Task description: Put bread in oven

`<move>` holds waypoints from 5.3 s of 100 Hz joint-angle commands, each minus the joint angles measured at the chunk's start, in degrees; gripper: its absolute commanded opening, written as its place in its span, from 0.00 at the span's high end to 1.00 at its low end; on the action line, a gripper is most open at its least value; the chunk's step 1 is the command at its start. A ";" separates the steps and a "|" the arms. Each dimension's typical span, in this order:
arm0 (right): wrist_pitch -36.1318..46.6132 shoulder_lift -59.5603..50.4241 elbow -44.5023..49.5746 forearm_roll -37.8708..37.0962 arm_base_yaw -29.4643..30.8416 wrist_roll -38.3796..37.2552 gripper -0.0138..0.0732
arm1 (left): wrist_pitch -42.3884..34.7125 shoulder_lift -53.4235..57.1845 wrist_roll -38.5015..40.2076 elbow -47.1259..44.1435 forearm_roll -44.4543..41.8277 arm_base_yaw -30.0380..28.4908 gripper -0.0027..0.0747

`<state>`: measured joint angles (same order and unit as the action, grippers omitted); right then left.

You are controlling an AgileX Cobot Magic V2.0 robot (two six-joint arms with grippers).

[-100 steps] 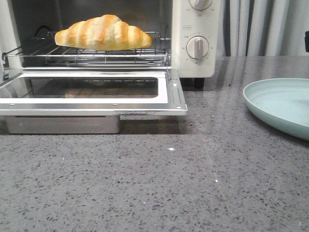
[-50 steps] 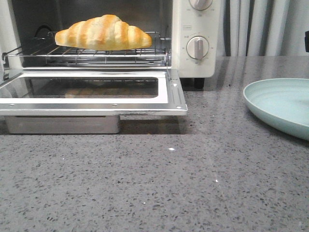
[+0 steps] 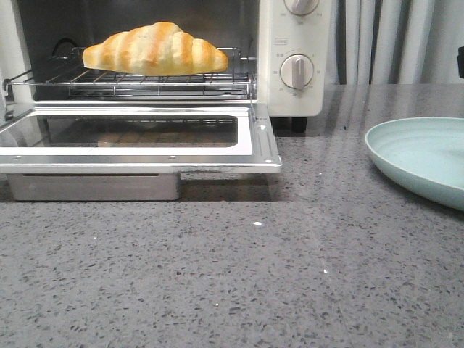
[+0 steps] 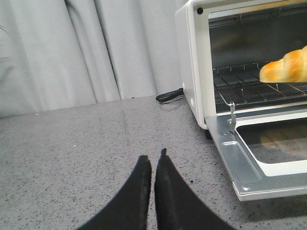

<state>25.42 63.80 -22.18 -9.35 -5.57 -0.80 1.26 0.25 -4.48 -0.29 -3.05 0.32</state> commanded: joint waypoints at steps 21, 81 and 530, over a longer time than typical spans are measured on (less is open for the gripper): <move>4.19 -0.60 -1.20 0.32 0.25 0.17 0.82 | -4.95 1.68 0.22 -1.32 0.42 -0.12 0.99; -2.48 -12.56 -1.17 0.32 0.25 0.17 0.82 | -4.95 1.68 0.22 -1.32 0.42 -0.12 0.99; -26.20 -65.66 23.58 9.84 8.58 5.28 0.82 | -4.95 1.68 0.22 -1.32 0.42 -0.12 0.99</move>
<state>-5.06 -0.51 0.82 0.54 2.66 4.53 1.23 0.25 -4.48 -0.29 -3.05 0.32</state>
